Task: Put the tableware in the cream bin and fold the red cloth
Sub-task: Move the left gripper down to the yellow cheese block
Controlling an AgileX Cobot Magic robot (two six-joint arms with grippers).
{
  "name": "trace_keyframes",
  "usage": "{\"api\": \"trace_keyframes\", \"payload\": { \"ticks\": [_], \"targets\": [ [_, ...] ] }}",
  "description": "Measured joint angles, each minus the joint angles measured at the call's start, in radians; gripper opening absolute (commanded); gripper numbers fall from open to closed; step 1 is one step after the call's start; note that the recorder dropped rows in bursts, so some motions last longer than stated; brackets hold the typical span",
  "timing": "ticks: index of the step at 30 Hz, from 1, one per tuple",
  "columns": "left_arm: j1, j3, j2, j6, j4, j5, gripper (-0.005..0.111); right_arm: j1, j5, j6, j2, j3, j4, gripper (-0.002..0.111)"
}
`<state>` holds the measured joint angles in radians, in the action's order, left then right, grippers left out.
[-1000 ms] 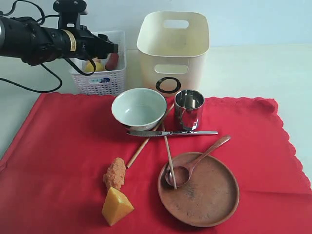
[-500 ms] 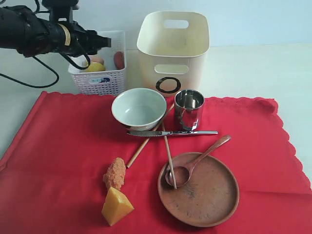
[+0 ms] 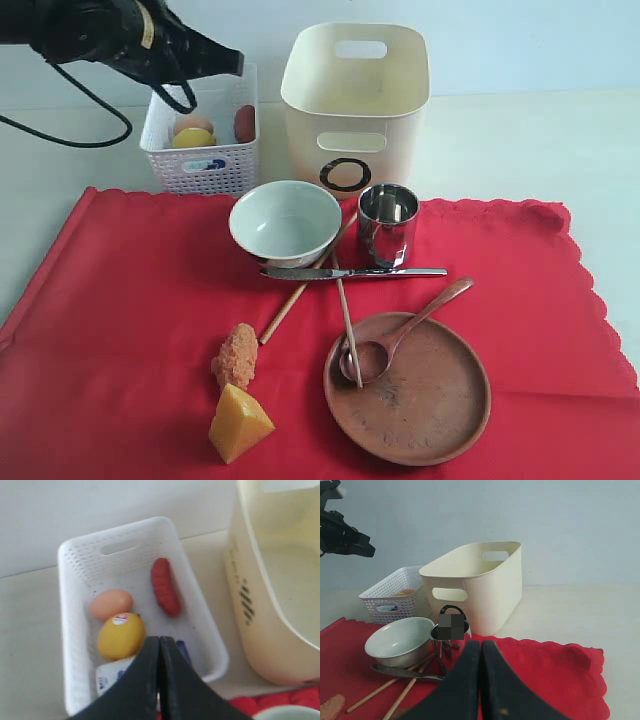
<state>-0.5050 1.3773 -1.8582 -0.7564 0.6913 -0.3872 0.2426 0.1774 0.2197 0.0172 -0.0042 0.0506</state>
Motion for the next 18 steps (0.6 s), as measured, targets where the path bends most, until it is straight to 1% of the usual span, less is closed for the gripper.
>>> {"api": "trace_keyframes", "payload": {
  "ticks": [5,9,14,18],
  "targets": [
    [-0.096,-0.002,0.043,0.088,-0.057,-0.100,0.000,0.000,0.000,0.000,0.000,0.000,0.000,0.000],
    [-0.167,-0.002,0.064,0.138,-0.125,-0.225,0.000,0.000,0.000,0.000,0.000,0.000,0.000,0.000],
    [-0.241,-0.004,0.070,0.299,-0.243,-0.361,0.000,0.000,0.000,0.000,0.000,0.000,0.000,0.000],
    [-0.293,-0.014,0.086,0.333,-0.284,-0.454,0.000,0.000,0.000,0.000,0.000,0.000,0.000,0.000]
  ]
}}
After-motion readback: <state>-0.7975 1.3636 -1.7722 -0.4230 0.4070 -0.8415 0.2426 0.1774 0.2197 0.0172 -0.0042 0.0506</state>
